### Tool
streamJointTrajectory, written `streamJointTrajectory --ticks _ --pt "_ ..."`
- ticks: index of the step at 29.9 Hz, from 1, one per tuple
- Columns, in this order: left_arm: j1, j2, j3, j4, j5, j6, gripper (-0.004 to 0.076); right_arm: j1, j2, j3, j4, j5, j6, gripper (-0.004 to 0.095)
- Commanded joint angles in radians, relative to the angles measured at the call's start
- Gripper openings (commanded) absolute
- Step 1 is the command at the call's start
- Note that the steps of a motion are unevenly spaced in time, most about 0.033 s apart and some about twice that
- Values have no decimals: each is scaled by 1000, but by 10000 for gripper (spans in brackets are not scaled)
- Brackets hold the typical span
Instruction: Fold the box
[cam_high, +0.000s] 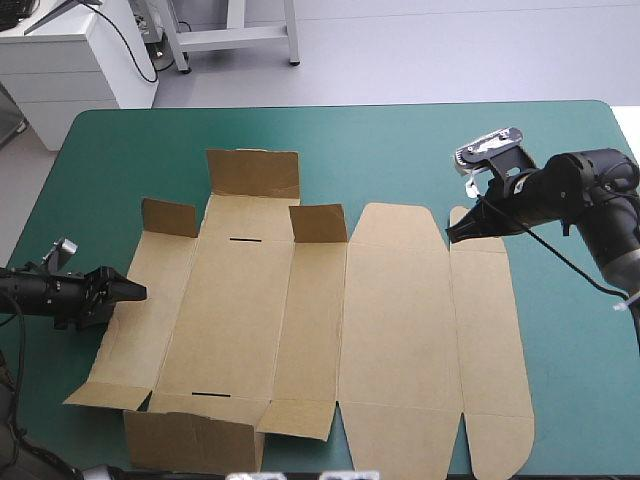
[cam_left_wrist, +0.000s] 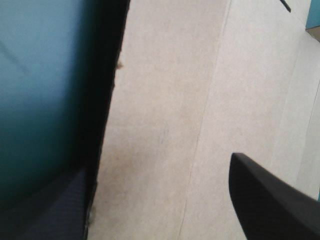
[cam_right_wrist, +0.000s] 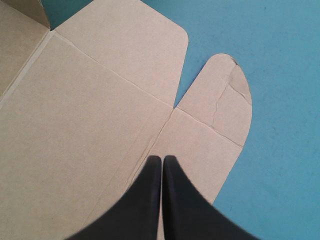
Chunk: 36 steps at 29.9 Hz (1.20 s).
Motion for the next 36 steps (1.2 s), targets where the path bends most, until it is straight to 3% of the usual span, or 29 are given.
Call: streamJointTrajectory --ticks 1,19,30,33,36 --pt "-26 46 39 51 43 35 565 -5 -35 -25 15 -51 2 -6" --pt "-206 46 37 73 43 54 565 -5 -35 -25 66 -62 2 -6" --pt "-208 46 31 153 43 37 564 -5 -35 -25 60 -58 2 -6" --pt "-206 46 14 163 43 22 520 -5 -35 -25 60 -58 -2 -6" --pt "-205 46 -6 164 43 4 416 -5 -35 -25 60 -56 -2 -6"
